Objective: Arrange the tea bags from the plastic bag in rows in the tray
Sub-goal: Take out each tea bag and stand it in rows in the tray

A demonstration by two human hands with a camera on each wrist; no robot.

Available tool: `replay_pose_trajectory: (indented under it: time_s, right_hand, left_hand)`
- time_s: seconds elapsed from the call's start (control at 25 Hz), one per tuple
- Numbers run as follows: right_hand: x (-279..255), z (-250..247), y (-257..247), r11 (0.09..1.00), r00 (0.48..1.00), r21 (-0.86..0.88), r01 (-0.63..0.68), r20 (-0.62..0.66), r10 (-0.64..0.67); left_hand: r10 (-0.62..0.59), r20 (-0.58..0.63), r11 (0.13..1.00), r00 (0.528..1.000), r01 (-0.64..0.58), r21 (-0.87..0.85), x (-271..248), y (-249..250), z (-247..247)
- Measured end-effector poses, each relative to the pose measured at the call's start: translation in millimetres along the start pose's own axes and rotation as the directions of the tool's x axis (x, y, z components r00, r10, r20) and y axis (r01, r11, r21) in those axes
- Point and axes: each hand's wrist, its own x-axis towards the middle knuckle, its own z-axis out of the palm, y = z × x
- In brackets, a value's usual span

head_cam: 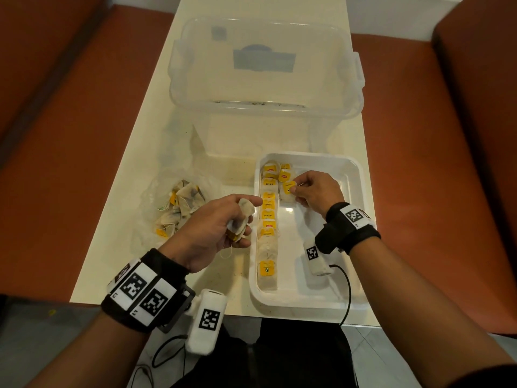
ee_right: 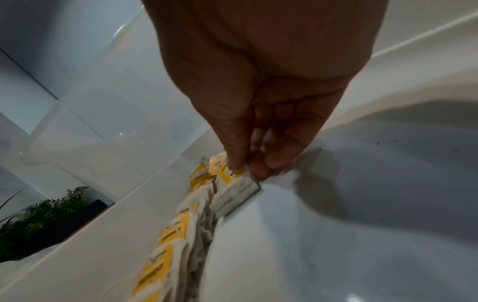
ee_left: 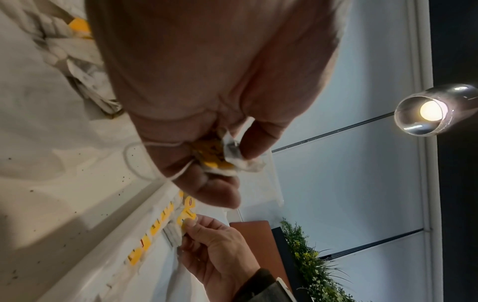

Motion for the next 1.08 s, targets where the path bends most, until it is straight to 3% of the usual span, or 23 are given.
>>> replay_pose_trajectory:
  time_s: [1.08]
  right_hand:
    - [-14.8,-1.3,-13.8,0.996,0.996,0.086,-0.018,-0.082,0.025]
  left_hand:
    - [0.063,0.024,0.994,0.998,-0.061,-0.087,8.0,-2.0,-7.6]
